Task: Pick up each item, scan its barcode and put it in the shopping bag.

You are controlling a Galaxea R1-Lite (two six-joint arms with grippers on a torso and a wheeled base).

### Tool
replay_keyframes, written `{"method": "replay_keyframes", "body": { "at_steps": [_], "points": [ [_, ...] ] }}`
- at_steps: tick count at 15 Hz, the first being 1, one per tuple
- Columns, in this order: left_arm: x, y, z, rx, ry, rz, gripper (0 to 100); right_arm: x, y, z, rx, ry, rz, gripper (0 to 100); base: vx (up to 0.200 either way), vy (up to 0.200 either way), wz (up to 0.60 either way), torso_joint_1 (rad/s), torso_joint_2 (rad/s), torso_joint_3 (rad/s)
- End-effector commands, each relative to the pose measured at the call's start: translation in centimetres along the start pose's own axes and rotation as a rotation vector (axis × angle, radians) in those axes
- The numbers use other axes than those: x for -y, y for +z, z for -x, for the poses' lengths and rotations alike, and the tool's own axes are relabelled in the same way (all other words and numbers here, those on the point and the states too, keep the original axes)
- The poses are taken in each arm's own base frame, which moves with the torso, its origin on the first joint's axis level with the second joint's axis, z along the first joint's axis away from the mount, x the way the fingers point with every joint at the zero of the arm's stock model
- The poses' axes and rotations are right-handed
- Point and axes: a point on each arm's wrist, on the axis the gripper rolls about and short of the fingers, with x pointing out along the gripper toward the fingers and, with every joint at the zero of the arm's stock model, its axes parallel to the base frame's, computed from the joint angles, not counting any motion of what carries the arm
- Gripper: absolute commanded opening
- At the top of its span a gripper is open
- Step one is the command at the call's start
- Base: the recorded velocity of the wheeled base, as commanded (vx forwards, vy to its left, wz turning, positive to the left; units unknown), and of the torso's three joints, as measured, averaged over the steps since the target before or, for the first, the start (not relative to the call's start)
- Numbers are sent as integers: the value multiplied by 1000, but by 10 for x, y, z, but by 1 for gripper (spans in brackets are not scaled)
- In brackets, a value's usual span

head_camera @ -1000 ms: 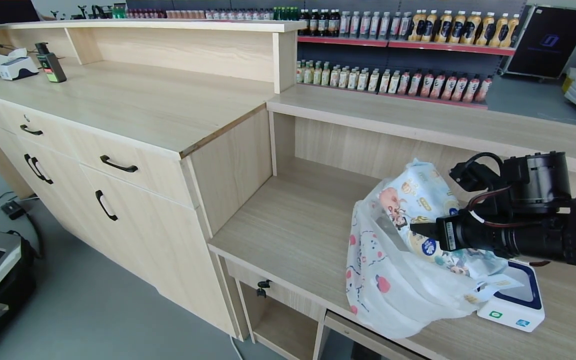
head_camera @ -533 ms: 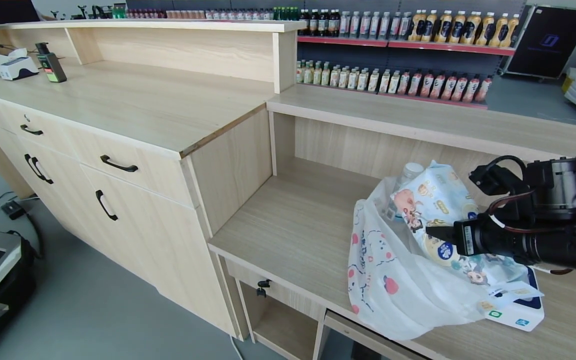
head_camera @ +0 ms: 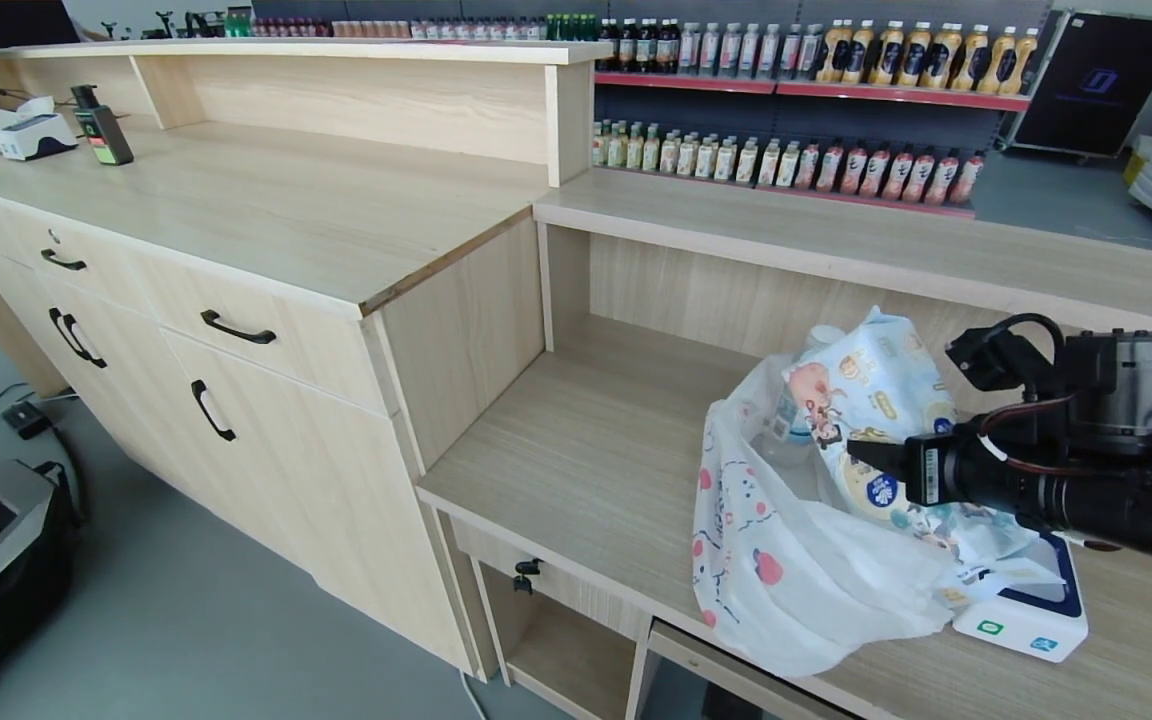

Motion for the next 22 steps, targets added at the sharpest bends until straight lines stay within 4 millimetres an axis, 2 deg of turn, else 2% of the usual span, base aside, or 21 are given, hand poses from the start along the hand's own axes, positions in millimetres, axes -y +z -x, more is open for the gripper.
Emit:
{"method": "replay_keyframes", "body": {
  "at_steps": [1, 4, 9, 14, 22],
  "points": [
    [0, 0, 0, -1, 0, 0, 100, 0, -13, -9, -47, 3, -1, 0, 0, 0, 0, 0, 0, 0],
    [0, 0, 0, -1, 0, 0, 100, 0, -24, -7, -87, 3, -8, 0, 0, 0, 0, 0, 0, 0],
    [0, 0, 0, -1, 0, 0, 100, 1, -27, -19, -33, 2, -9, 0, 0, 0, 0, 0, 0, 0],
    [0, 0, 0, -1, 0, 0, 100, 1, -29, -22, -3, 5, -4, 0, 0, 0, 0, 0, 0, 0],
    [0, 0, 0, -1, 0, 0, 100, -28, -23, -18, 25, 105, 40, 0, 0, 0, 0, 0, 0, 0]
  ]
}}
